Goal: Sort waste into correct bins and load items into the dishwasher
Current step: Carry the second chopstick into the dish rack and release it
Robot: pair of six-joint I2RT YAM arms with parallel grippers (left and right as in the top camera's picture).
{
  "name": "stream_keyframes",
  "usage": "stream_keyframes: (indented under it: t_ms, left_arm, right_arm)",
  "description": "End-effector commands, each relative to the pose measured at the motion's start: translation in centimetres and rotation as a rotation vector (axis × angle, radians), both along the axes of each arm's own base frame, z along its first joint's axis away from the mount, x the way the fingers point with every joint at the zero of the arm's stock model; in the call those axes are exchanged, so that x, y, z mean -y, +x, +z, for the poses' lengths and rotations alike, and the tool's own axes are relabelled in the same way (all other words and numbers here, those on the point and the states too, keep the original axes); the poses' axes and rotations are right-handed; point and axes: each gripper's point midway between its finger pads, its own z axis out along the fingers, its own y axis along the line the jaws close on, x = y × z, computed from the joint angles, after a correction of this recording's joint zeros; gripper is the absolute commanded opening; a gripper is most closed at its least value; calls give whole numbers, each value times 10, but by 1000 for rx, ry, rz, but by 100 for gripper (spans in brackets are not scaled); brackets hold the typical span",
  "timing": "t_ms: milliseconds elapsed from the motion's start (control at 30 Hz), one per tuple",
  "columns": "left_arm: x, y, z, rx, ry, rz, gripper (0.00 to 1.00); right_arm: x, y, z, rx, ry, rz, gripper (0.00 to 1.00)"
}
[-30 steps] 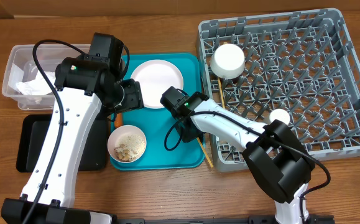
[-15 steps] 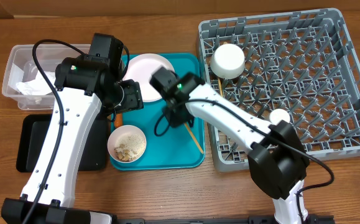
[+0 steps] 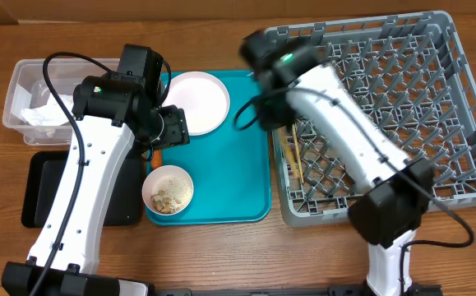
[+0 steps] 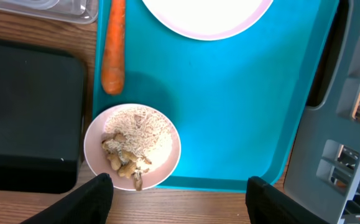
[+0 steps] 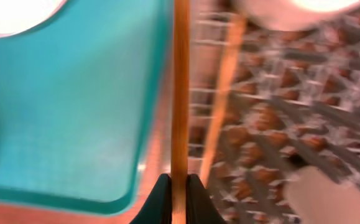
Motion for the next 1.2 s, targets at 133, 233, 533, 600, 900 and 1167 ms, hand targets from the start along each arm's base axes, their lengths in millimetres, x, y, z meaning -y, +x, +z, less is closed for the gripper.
stream_keyframes:
  t_ms: [133,233,533,600,900,1167]
  left_arm:
    - [-2,1,2,13,-1,23,71]
    - [-2,1,2,12,-1,23,71]
    - [-2,1,2,12,-1,23,72]
    - [-2,1,2,13,-1,23,72]
    - [-2,1,2,13,0,23,72]
    - [-1,6,3,34,-5,23,73]
  right_arm:
    - [35,9,-22,-76,67,-74,4]
    - [36,7,-37,-99,75,-79,4]
    - [33,-1,-60,-127,63,-70,14]
    - [33,0,-61,-124,65,-69,30]
    - [30,5,-57,-103,80,-68,42]
    - [-3,20,-15,-39,262,-48,42]
